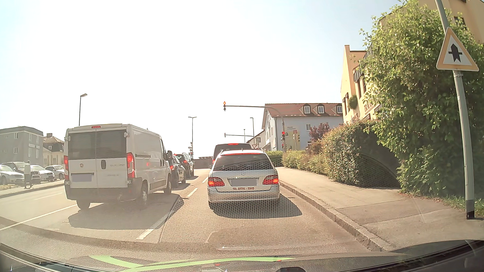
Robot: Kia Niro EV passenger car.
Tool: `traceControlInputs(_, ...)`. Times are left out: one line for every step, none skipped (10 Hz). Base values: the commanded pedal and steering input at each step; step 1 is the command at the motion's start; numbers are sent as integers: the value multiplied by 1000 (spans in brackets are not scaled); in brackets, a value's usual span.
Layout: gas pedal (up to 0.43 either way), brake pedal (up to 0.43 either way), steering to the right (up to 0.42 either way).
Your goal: Follow the waypoints while adhering to traffic rules and regulations
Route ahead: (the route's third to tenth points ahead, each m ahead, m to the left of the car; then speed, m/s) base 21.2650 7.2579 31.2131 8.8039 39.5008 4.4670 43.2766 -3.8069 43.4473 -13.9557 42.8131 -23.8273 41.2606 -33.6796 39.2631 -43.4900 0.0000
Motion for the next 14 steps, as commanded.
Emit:
traceControlInputs(0,201,-14)
traceControlInputs(0,201,-14)
traceControlInputs(0,201,-15)
traceControlInputs(0,201,-14)
traceControlInputs(0,201,-14)
traceControlInputs(0,201,-14)
traceControlInputs(0,201,-15)
traceControlInputs(0,195,-14)
traceControlInputs(0,195,-14)
traceControlInputs(0,195,-15)
traceControlInputs(0,195,-15)
traceControlInputs(0,195,-14)
traceControlInputs(0,195,-14)
traceControlInputs(0,195,-14)
